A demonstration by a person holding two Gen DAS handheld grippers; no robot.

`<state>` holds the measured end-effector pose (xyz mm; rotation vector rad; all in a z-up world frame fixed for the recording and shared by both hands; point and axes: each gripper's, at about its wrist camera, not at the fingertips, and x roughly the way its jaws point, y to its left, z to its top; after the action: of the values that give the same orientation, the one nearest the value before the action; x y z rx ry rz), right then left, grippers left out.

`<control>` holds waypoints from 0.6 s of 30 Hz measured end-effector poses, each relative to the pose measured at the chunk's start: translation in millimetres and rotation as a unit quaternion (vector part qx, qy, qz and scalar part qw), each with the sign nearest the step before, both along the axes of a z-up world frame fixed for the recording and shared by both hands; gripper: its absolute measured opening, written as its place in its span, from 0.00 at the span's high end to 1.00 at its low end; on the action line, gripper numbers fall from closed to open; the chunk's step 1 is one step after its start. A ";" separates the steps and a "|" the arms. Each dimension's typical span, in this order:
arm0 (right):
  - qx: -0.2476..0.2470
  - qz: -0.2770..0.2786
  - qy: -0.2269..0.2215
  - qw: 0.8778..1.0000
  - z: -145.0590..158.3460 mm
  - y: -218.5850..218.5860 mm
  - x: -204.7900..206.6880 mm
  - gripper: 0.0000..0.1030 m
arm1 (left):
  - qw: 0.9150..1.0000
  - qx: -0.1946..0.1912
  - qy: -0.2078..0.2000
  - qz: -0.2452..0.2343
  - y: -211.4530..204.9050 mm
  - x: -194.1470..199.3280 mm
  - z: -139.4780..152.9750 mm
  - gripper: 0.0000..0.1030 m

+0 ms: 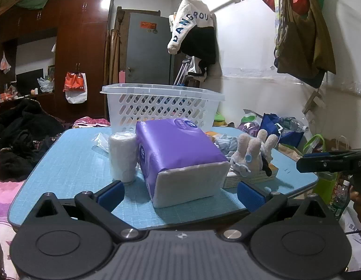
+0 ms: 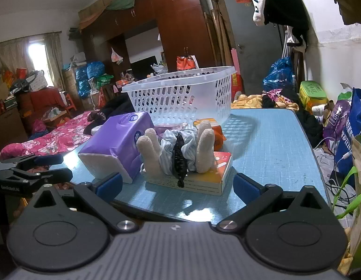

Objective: Organize objects

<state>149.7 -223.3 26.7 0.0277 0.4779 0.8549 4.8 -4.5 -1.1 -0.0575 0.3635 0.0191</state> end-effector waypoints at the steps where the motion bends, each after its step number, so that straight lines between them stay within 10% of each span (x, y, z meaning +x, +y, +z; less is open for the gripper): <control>1: 0.000 0.000 0.000 1.000 -0.2 0.1 -0.3 0.00 | 1.000 0.000 0.000 0.001 0.3 0.3 -0.3 0.00; 18: 0.001 -0.001 0.000 1.000 -0.7 0.5 0.5 0.00 | 1.000 0.002 -0.001 0.003 1.4 0.9 -0.4 0.00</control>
<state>150.2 -222.9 26.0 0.0298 0.4779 0.8542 5.6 -3.1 -1.5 -0.0544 0.3613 0.0258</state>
